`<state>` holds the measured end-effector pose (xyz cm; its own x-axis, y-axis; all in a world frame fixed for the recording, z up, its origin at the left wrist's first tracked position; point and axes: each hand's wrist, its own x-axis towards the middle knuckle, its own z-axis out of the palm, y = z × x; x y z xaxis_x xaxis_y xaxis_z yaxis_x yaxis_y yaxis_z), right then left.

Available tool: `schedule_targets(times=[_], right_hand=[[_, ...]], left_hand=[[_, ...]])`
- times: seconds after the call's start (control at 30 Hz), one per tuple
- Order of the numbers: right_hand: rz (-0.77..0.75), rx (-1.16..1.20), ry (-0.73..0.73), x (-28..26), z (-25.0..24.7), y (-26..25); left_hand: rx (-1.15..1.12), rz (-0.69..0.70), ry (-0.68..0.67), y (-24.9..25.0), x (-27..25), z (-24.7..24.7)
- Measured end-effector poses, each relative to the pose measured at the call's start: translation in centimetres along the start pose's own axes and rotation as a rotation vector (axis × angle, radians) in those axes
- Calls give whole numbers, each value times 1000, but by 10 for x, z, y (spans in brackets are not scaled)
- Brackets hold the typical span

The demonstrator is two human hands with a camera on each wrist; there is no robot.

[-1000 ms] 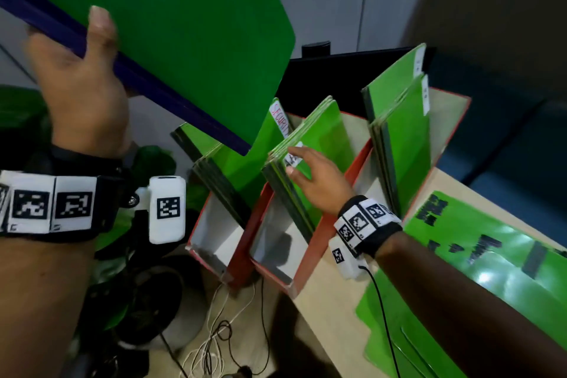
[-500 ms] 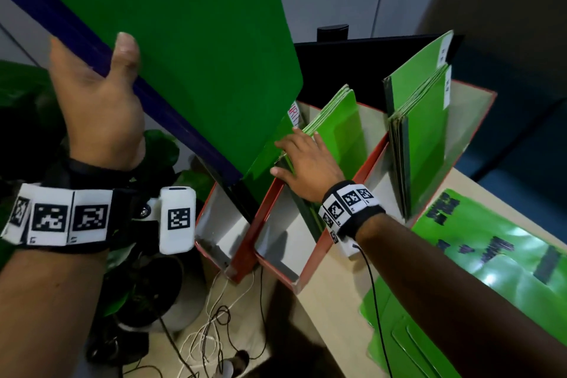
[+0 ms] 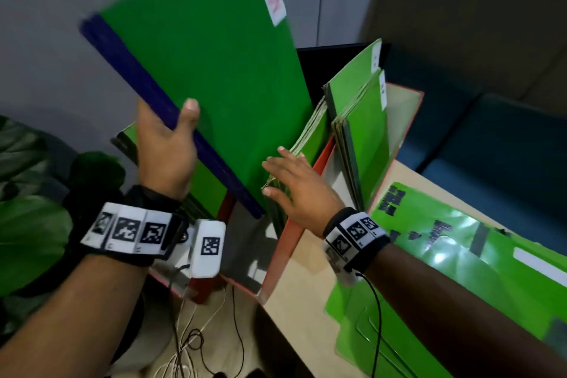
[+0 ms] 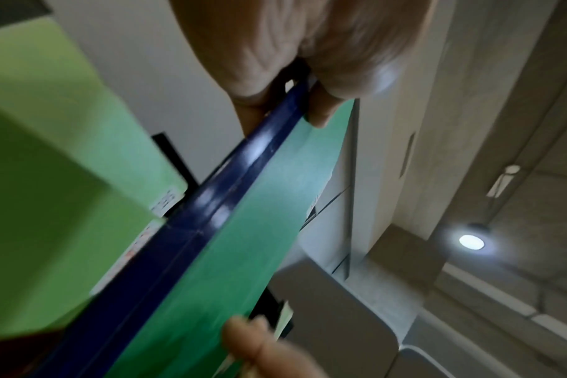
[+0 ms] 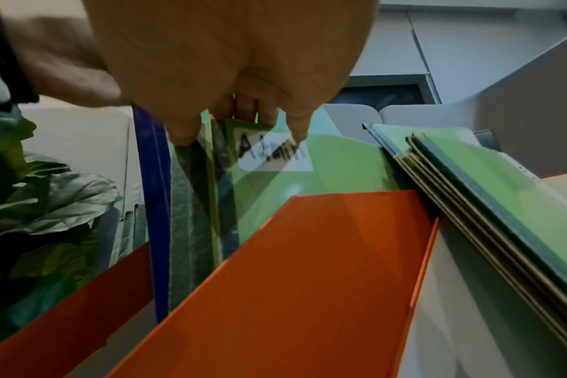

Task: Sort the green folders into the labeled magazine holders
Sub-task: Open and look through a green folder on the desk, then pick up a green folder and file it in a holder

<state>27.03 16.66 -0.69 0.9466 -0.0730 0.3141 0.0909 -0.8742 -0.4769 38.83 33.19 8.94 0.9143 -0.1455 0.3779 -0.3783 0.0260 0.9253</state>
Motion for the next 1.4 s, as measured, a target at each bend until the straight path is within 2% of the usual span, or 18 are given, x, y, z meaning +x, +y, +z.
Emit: schedule_targets(times=[0.07, 0.17, 0.27, 0.4, 0.57, 0.73, 0.93, 1.0, 1.1, 1.17, 1.27, 1.4], right_hand=[[-14, 10, -9, 1, 1, 3], [-57, 8, -18, 3, 5, 8], [-41, -67, -31, 5, 8, 8], [87, -182, -42, 7, 13, -2], [106, -100, -55, 15, 29, -9], [100, -96, -49, 34, 45, -13], [98, -34, -160, 55, 47, -10], [70, -22, -187, 53, 37, -1], [54, 10, -194, 33, 19, 17], [68, 33, -164, 9, 7, 32], [127, 33, -55, -42, -11, 58], [334, -4, 16, -132, -36, 99]], left_hand=[[34, -135, -40, -22, -2, 19], [92, -256, -98, -52, -2, 42], [110, -320, -155, -73, 0, 54], [162, -367, -205, -88, 6, 53], [378, -306, -337, -95, 7, 43], [377, -271, -243, -89, 7, 31], [436, -206, -267, -64, 0, 19], [507, -115, -191, -51, -9, 20], [595, 123, -145, -37, -27, 35], [596, 175, -244, -35, -42, 57], [578, 220, -502, -39, -75, 102], [444, 243, -842, -57, -136, 160]])
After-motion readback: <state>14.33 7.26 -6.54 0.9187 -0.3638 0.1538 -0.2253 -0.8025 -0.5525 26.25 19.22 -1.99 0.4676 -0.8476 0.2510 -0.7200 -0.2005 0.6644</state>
